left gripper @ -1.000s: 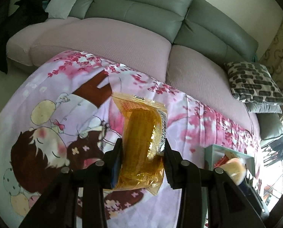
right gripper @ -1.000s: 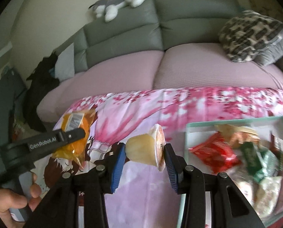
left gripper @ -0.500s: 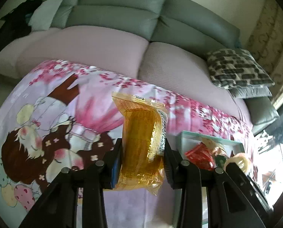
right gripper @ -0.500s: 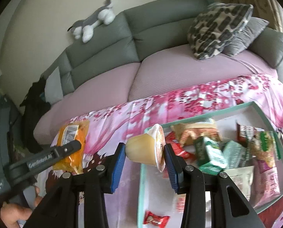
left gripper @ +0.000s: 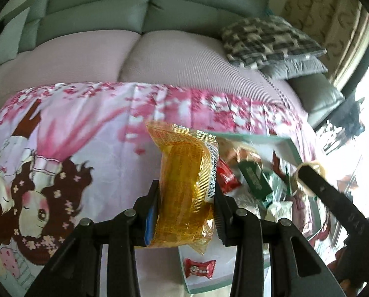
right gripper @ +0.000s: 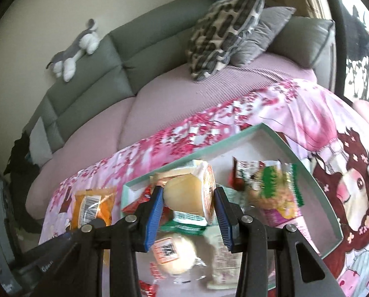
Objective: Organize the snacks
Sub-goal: 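Carry the orange bread bag and pudding cup over the tray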
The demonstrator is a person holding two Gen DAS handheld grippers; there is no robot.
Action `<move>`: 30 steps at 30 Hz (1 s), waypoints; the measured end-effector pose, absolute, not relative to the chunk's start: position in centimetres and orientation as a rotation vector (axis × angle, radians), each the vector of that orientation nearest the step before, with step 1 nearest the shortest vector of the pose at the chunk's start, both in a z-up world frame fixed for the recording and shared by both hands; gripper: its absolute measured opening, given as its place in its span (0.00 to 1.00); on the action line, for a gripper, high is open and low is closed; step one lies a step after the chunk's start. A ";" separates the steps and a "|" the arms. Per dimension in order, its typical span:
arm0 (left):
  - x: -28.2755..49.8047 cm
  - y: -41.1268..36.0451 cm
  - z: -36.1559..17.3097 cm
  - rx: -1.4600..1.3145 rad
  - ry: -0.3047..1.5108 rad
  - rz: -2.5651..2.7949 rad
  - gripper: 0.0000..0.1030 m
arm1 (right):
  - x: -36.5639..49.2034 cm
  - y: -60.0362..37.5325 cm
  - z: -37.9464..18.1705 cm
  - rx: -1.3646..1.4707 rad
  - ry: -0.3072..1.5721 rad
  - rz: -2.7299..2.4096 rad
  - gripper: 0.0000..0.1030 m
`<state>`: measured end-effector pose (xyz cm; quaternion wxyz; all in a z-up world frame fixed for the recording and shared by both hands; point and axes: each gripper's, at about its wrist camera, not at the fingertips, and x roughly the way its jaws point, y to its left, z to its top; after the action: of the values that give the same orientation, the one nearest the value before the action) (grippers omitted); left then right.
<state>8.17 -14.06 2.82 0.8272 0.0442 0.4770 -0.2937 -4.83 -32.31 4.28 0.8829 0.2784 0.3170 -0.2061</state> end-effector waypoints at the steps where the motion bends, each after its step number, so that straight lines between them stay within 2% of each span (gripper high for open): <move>1: 8.0 -14.5 2.4 0.105 1.023 -0.627 0.39 | -5.0 -32.6 4.1 0.587 0.666 -0.437 0.43; 30: 7.7 -16.0 -0.2 0.162 1.070 -0.585 0.39 | -6.4 -35.5 1.2 0.686 0.733 -0.495 0.43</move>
<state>7.71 -15.98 -0.19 0.8167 0.0758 0.5021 -0.2742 -6.41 -35.49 1.17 0.8474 0.3254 0.3477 -0.2348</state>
